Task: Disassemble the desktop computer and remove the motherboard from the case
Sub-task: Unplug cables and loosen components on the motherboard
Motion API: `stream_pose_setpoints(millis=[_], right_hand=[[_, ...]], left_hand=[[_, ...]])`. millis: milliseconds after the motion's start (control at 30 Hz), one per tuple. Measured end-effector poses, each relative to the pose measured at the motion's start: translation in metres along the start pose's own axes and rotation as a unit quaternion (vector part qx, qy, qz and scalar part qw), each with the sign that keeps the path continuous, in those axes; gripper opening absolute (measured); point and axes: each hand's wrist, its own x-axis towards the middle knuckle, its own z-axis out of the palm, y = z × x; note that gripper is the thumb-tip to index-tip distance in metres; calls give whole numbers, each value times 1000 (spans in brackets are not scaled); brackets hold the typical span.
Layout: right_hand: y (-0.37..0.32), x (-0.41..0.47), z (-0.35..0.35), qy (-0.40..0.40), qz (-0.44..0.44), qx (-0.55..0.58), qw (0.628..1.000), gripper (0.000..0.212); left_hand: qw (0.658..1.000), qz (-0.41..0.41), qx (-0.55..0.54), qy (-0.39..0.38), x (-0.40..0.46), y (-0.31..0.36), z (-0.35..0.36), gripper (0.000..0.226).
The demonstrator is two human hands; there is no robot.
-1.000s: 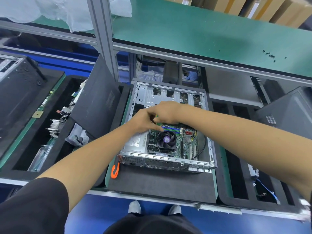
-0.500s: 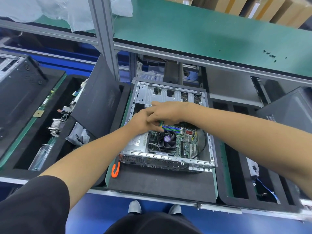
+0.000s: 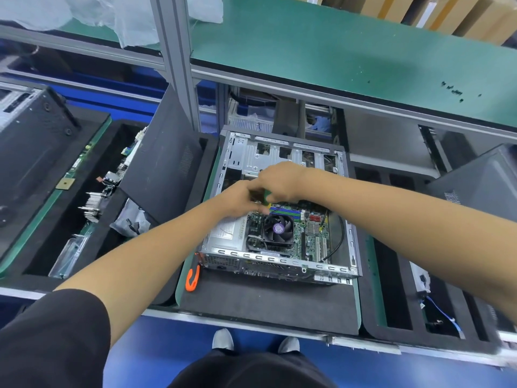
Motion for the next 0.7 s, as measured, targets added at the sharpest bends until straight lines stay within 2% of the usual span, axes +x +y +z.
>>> stream_pose_setpoints(millis=[100,200,267,333,433,533,700], right_hand=[[8,-5,8,37,-89,-50,994,25],[14,-7,14,73,-118,-40,990,27],[14,-6,18,79,-102,-4,992,34],[10,-3,21,73,-61,78,992,40],[0,4,21,78,-6,189,979,34],[-3,7,21,77,7,212,974,19],[8,0,20,112,17,250,962,14]], left_hand=[[1000,9,26,-4,1,4,-4,20],[999,-4,41,27,1,4,1,32],[997,3,46,59,-1,1,6,45],[993,0,55,100,-3,-1,12,57],[990,-16,45,131,-3,-2,18,56],[990,-11,77,119,-3,1,13,56],[996,15,56,63,-3,5,1,46]])
